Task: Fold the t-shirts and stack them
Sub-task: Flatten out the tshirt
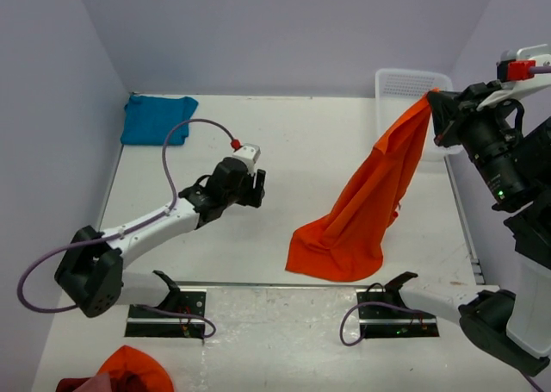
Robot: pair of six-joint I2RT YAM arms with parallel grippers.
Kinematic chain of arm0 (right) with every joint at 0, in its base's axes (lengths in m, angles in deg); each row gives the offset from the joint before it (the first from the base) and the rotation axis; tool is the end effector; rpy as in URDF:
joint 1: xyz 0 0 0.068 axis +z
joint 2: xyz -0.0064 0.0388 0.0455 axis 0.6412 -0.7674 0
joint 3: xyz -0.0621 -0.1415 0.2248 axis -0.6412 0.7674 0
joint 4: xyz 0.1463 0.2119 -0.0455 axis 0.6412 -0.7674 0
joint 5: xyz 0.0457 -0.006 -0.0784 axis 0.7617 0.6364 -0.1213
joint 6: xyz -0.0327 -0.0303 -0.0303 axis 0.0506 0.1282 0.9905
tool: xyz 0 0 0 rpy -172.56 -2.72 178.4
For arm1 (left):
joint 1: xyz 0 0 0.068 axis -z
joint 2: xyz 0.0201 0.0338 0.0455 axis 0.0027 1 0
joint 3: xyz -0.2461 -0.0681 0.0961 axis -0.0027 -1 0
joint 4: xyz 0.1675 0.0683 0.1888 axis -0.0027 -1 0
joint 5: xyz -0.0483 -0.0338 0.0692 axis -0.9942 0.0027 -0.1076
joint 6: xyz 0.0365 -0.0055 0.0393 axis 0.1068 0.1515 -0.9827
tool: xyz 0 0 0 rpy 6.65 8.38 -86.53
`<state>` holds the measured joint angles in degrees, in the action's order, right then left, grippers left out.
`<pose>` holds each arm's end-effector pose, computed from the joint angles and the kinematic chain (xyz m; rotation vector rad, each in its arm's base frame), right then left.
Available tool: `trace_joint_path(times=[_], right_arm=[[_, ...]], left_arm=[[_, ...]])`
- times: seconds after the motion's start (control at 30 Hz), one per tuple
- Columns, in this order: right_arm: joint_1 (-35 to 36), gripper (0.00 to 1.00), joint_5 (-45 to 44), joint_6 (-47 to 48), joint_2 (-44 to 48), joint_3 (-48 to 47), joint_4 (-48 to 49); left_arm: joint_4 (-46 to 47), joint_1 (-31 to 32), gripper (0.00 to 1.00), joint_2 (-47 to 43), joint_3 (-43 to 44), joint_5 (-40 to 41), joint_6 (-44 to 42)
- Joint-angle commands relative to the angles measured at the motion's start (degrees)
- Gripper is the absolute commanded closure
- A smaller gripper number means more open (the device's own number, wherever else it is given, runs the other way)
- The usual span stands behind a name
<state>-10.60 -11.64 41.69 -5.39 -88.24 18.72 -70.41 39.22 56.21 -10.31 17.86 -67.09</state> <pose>0.0808 0.0345 0.5995 -0.1662 1.4877 0.2095 0.2243 -0.1769 0.2218 0.2987 2.2783 -0.3642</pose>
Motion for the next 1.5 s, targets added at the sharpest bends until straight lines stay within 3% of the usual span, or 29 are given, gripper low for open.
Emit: trace_joint_path(times=[0.0, 0.2, 0.23, 0.37, 0.43, 0.6, 0.7, 0.8, 0.9, 1.03, 1.07, 1.13, 1.17, 1.27, 1.47], right_arm=[[1.1, 1.0, 2.1, -2.5, -2.0, -2.2, -0.7], [5.6, 1.0, 2.5, -3.8, -10.5, -2.7, -0.5], [5.6, 1.0, 2.2, -3.9, -11.2, -2.7, 0.1], [5.3, 1.0, -3.0, -3.2, -16.9, -4.9, 1.3], [4.6, 1.0, -3.4, -2.6, -19.0, -6.1, 1.5], [1.0, 1.0, -2.0, 1.3, -26.3, -9.6, 7.7], [0.9, 1.0, -1.2, 4.3, -33.2, -18.4, 7.8], [1.3, 1.0, -0.3, 4.6, -34.6, -24.0, 7.7], [3.5, 1.0, 3.1, 6.2, -30.0, -21.4, 10.2], [13.6, 1.0, 7.4, 13.1, -21.0, -15.5, 15.3], [19.8, 1.0, 7.1, 15.3, -19.7, -15.8, 15.4], [26.3, 1.0, 5.4, 17.6, -16.8, -17.6, 15.2], [33.9, 1.0, 3.8, 20.9, -15.7, -17.4, 16.5], [43.6, 1.0, -3.9, 26.5, -12.1, -14.0, 20.4], [42.3, 1.0, -16.0, 32.3, -13.0, -8.4, 24.2]], left_arm=[[-0.6, -0.4, 0.33, -5.7, 5.6, -2.0, -1.5], [-7.1, -0.4, 0.35, -5.8, 13.8, -3.1, -1.2], [-8.5, -0.4, 0.37, -5.4, 14.0, -6.4, -1.4], [-7.3, 0.1, 0.41, -4.9, 9.9, -17.4, -1.7], [-6.5, 0.8, 0.44, -6.1, 5.3, -18.2, -1.5], [-5.5, 1.6, 0.52, -10.7, -0.7, -15.9, 0.7], [-6.2, 2.1, 0.75, -13.9, -0.3, -8.1, 5.2], [-5.8, 2.1, 0.74, -17.0, 2.2, -2.5, 6.8], [-7.9, 2.1, 0.74, -17.5, 8.8, 2.4, 6.7], [-8.5, 2.1, 0.73, -18.6, 12.3, 4.7, 6.1], [-8.6, 2.1, 0.72, -18.8, 12.6, 4.7, 6.1], [-9.0, 2.1, 0.72, -19.2, 12.6, 5.4, 6.6], [-9.2, 2.1, 0.72, -19.4, 12.4, 5.6, 6.7], [-9.2, 2.1, 0.7, -20.1, 11.0, 6.9, 7.2], [-12.4, 2.1, 0.69, -19.4, 10.6, 10.1, 8.9]])
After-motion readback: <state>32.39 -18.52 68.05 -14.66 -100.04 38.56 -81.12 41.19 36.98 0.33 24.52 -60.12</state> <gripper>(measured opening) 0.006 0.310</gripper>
